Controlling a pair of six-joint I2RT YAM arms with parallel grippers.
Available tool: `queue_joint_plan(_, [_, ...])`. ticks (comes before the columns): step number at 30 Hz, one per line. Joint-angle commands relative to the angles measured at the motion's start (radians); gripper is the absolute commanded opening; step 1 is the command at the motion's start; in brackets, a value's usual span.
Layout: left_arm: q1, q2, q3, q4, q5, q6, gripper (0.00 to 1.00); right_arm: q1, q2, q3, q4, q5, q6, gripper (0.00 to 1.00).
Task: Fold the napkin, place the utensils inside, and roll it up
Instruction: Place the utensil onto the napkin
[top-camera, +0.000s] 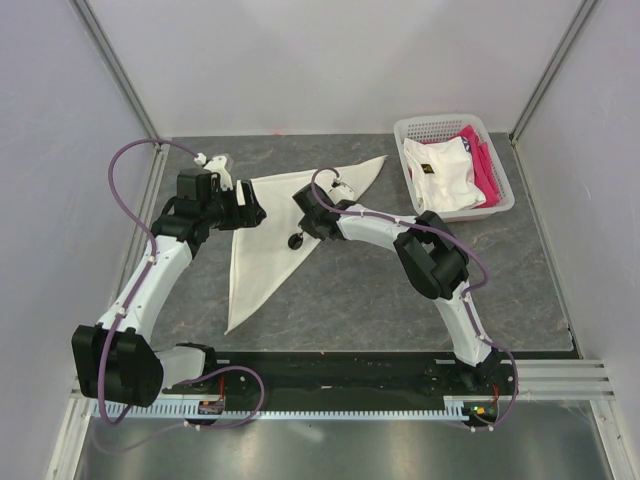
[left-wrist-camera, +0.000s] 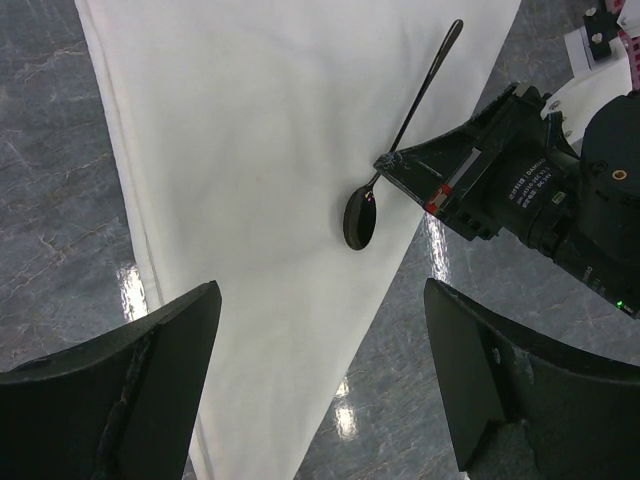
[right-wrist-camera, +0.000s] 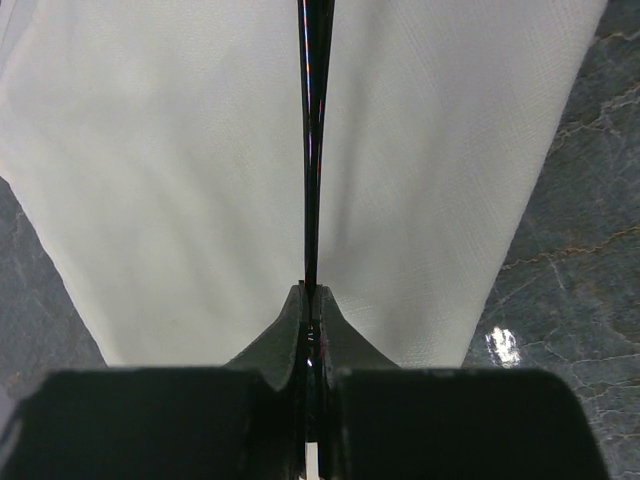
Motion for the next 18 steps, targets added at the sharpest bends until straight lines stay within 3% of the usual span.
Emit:
queue_joint_plan(1, [-0.003,-0.026,-0.001,0.035,0.017,-0.020,0.89,0.000,0.010,0.032,-0.007,0.038,0.020,0.04])
queue_joint_plan(11, [-0.003,-0.032,-0.001,0.035,0.011,-0.018,0.89,-0.001,0.015,0.046,0.020,0.004,0.011,0.41])
queue_joint_plan(18, [-0.003,-0.036,-0.003,0.037,0.017,-0.018,0.89,0.000,-0.062,0.040,0.074,-0.011,-0.053,0.47])
